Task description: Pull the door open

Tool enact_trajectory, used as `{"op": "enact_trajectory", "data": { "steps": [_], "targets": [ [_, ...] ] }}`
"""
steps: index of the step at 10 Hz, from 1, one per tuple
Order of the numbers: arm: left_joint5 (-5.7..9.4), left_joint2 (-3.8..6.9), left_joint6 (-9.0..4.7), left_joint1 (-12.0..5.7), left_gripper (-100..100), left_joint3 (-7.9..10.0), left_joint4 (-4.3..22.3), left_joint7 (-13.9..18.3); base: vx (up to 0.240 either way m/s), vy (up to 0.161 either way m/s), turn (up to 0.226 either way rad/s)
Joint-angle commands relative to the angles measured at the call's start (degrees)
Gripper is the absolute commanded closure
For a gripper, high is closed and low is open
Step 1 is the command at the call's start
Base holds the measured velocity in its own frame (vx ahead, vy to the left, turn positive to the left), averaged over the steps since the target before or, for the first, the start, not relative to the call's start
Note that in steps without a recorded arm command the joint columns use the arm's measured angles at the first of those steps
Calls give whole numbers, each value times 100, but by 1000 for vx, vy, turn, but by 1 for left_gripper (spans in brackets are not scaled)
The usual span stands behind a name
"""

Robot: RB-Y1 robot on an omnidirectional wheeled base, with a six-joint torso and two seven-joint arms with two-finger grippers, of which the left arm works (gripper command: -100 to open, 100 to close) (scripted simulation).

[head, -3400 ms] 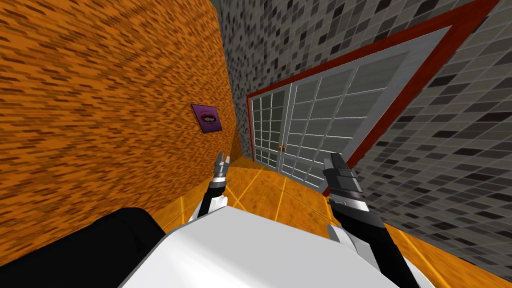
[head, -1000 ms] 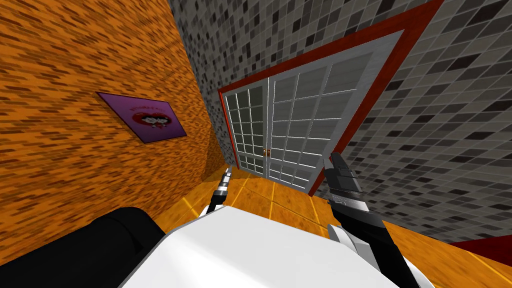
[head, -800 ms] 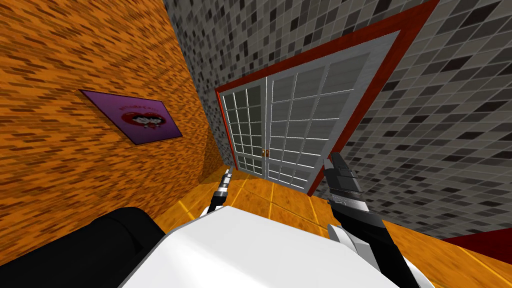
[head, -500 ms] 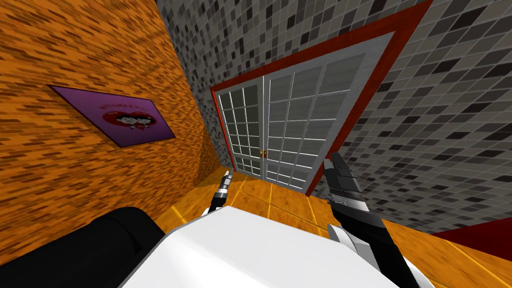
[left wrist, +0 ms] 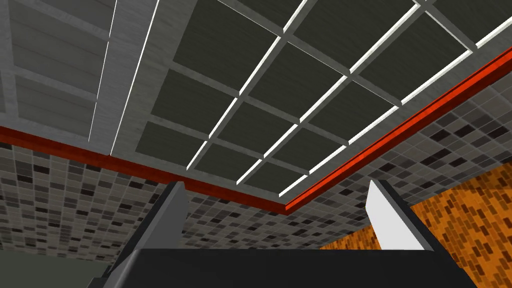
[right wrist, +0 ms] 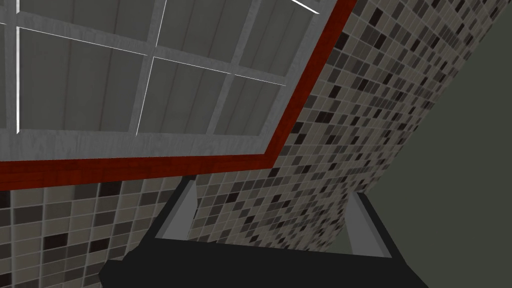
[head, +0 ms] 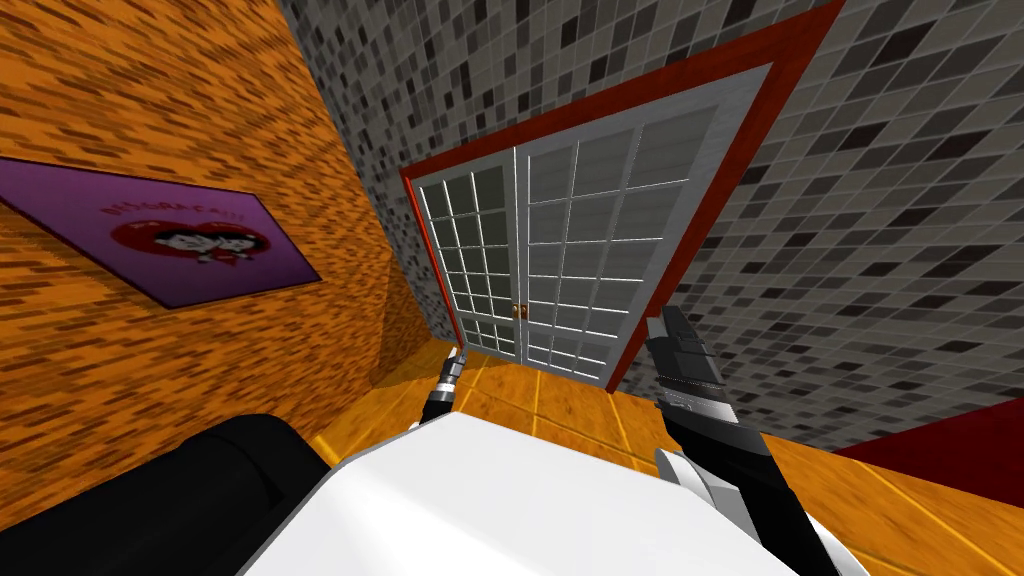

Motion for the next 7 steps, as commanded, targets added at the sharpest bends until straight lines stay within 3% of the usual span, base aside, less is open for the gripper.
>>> {"op": "enact_trajectory", "data": {
  "steps": [1, 7],
  "targets": [
    [-24, 18, -37, -9, -100, 19, 153, -207, 120, -21, -93],
    [-127, 30, -213, -97, -100, 69, 801, -935, 114, -10, -97]
  ]
}}
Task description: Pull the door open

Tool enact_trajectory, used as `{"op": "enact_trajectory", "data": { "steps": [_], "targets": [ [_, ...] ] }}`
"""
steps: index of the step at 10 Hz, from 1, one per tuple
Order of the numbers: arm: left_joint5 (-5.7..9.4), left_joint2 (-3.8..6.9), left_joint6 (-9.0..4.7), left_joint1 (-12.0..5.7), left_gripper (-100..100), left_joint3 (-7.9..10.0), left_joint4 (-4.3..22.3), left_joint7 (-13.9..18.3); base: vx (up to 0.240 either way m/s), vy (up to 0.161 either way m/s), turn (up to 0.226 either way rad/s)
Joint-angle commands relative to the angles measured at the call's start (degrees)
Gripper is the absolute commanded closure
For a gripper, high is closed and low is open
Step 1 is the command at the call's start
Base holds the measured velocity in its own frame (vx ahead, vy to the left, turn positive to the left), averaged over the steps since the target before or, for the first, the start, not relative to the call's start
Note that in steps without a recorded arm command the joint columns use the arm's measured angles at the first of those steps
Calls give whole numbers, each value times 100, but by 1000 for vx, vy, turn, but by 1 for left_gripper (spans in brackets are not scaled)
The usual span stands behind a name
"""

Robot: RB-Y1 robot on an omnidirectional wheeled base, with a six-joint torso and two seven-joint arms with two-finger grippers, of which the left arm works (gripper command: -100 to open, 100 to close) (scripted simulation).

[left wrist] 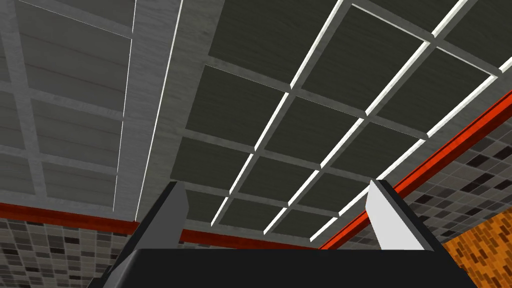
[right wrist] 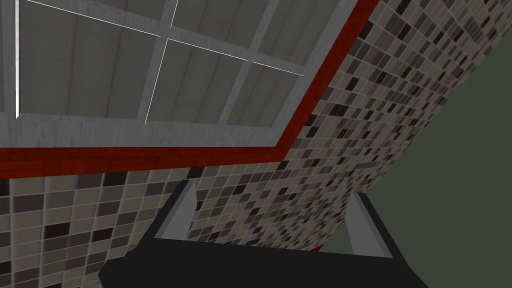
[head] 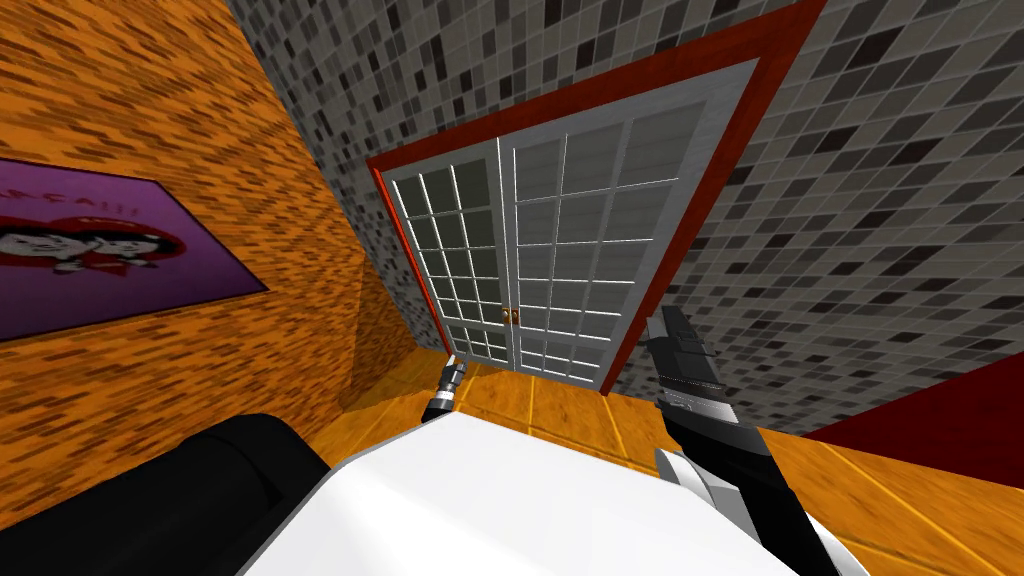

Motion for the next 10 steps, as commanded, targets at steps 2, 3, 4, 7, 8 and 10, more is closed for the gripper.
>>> {"op": "enact_trajectory", "data": {
  "steps": [2, 3, 4, 7, 8, 10],
  "targets": [
    [-42, 9, -69, -50, -100, 25, 276, -314, 106, 0, -97],
    [-58, 10, -97, -65, -100, 33, 378, -430, 108, -14, -89],
    [-74, 11, -124, -79, -100, 41, 481, -545, 109, -6, -84],
    [-119, 11, -201, -121, -100, 62, 762, -862, 114, -2, -84],
    [-134, 11, -226, -135, -100, 70, 854, -967, 109, 15, -110],
    [-163, 11, -276, -163, -100, 84, 1037, -1174, 104, 10, -79]
  ]
}}
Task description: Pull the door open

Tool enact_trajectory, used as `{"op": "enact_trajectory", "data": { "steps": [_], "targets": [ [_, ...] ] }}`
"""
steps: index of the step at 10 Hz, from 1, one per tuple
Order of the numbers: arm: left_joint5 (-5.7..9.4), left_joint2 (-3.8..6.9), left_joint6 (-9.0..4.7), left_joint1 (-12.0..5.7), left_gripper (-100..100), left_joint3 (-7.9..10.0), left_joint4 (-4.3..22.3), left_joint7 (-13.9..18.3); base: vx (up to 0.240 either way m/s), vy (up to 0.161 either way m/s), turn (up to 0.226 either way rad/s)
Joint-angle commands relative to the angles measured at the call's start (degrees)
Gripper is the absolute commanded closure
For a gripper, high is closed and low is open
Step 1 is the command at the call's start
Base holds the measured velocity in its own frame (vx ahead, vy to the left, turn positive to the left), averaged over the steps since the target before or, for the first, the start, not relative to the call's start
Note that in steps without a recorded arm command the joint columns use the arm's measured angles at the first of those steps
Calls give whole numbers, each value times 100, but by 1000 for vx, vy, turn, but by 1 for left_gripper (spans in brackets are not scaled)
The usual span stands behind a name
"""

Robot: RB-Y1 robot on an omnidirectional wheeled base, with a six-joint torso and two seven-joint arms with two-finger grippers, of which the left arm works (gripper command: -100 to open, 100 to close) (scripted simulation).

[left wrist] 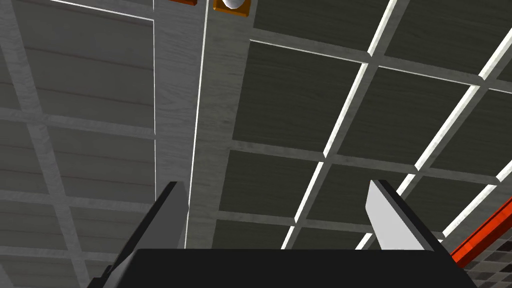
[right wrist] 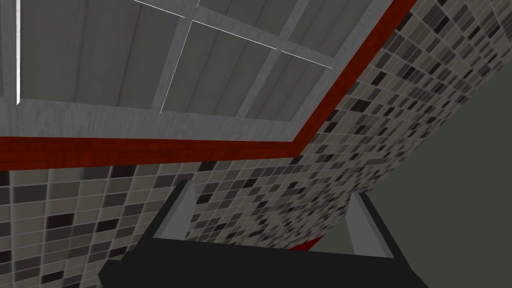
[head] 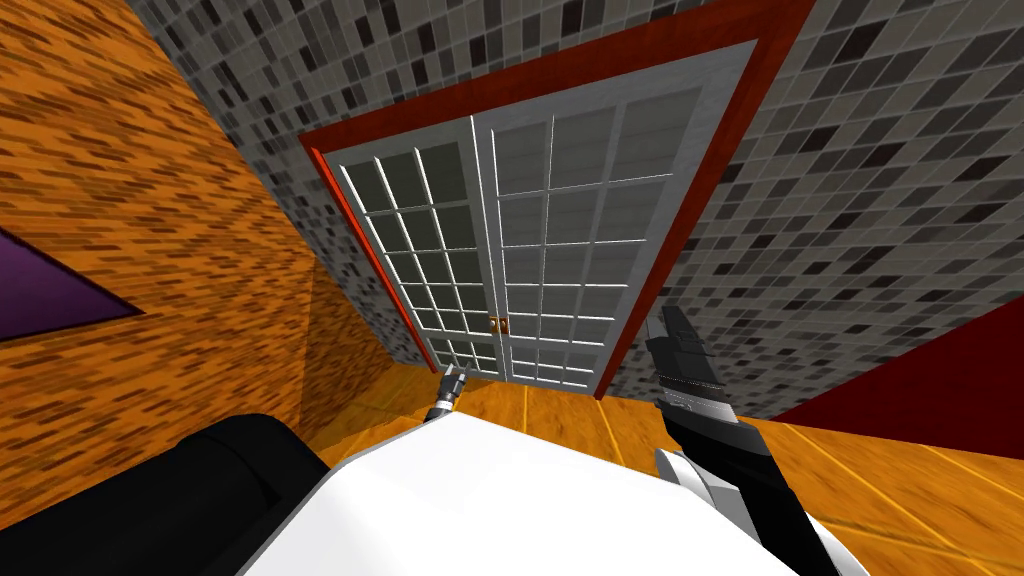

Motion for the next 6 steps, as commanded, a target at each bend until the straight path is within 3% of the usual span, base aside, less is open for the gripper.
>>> {"op": "enact_trajectory", "data": {
  "steps": [1, 6],
  "targets": [
    [-24, -10, -56, -19, -100, 8, 153, -174, 107, -1, -74],
    [-96, -13, -179, -96, -100, 42, 600, -684, 115, 14, -81]
  ]
}}
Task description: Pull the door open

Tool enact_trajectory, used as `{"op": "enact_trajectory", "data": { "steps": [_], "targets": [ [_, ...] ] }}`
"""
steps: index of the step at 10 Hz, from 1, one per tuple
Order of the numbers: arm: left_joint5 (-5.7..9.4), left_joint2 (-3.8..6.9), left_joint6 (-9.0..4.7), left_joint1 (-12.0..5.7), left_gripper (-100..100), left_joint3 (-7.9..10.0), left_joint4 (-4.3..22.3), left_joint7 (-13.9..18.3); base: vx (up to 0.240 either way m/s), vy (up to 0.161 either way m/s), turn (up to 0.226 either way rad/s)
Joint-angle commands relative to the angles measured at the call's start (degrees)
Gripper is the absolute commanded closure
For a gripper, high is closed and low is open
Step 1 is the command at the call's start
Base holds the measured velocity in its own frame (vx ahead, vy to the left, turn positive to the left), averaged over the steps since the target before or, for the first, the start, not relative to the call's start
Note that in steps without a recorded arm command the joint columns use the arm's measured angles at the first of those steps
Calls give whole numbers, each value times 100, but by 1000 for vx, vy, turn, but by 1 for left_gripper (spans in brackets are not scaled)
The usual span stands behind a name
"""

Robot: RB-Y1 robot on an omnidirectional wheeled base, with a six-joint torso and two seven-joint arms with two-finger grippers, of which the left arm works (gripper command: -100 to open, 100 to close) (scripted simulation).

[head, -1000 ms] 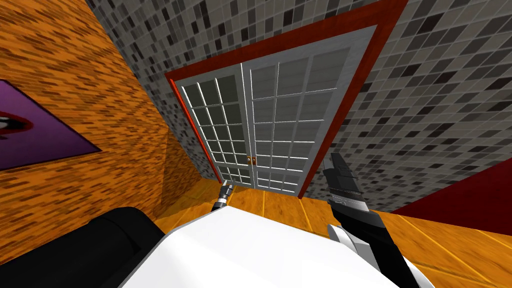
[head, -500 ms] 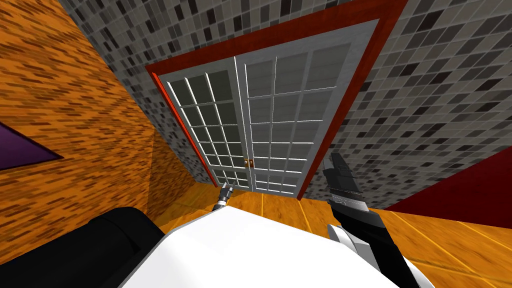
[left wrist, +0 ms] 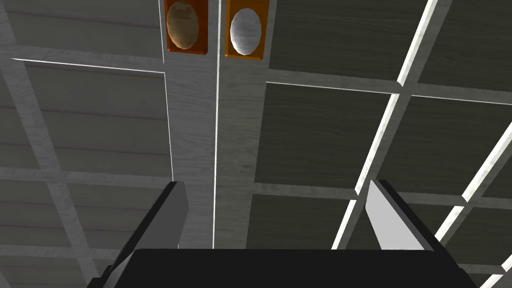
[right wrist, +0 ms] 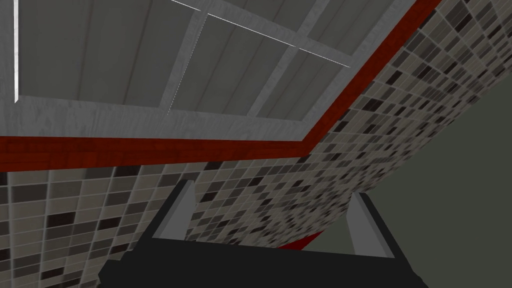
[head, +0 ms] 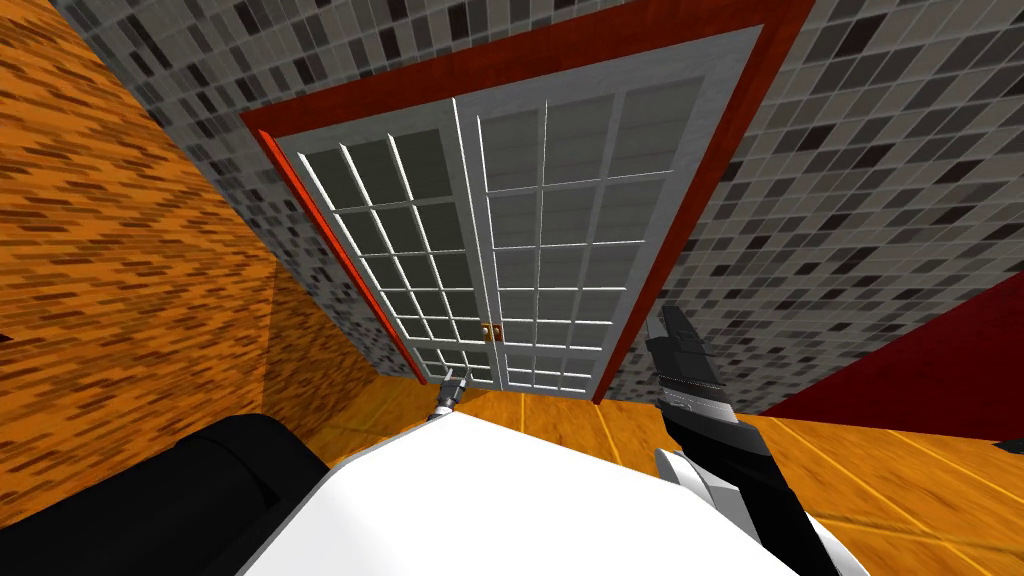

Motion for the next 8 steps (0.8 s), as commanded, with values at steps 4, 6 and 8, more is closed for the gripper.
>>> {"op": "enact_trajectory", "data": {
  "steps": [4, 6, 8],
  "targets": [
    [-67, -10, -113, -75, -100, 28, 395, -485, 145, 20, -93],
    [-93, -13, -157, -115, -100, 40, 552, -669, 156, 47, -76],
    [-100, -18, -142, -122, -100, 40, 556, -696, 134, 19, -59]
  ]
}}
